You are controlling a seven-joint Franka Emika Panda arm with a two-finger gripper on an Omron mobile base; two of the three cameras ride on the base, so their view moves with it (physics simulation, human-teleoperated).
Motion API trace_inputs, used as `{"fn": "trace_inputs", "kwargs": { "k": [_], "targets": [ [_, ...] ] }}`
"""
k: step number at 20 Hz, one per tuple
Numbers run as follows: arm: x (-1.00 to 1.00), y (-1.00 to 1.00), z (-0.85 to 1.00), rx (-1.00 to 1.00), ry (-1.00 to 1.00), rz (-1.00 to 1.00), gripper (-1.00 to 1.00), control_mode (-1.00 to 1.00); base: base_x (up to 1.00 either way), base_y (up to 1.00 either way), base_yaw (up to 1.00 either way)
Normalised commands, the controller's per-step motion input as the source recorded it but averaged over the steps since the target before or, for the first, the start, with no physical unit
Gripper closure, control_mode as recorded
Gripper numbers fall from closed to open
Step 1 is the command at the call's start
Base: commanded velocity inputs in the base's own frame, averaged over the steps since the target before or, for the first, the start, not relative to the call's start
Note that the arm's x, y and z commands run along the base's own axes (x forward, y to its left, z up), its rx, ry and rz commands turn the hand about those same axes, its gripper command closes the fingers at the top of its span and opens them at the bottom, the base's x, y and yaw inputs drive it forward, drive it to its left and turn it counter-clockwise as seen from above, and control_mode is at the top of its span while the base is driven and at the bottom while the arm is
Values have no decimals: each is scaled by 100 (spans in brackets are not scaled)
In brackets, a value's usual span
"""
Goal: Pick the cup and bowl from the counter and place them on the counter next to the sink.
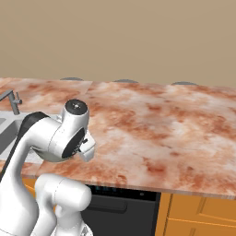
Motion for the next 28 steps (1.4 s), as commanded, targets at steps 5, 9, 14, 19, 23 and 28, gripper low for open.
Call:
{"fn": "trace_inputs", "kwargs": {
  "k": [5, 9, 14, 19, 23, 28],
  "targets": [
    [80, 69, -2, 0, 0, -11, 100, -100, 0, 0, 0],
    [56, 26, -3, 0, 0, -4, 100, -100, 0, 0, 0],
    [19, 0, -28, 0, 1, 0, 100, -100, 0, 0, 0],
    [1, 0, -60, 0, 0, 0, 100, -100, 0, 0, 0],
    [15, 0, -63, 0, 1, 0, 100, -100, 0, 0, 0],
    [23, 9, -40, -2, 0, 0, 100, -100, 0, 0, 0]
  ]
}}
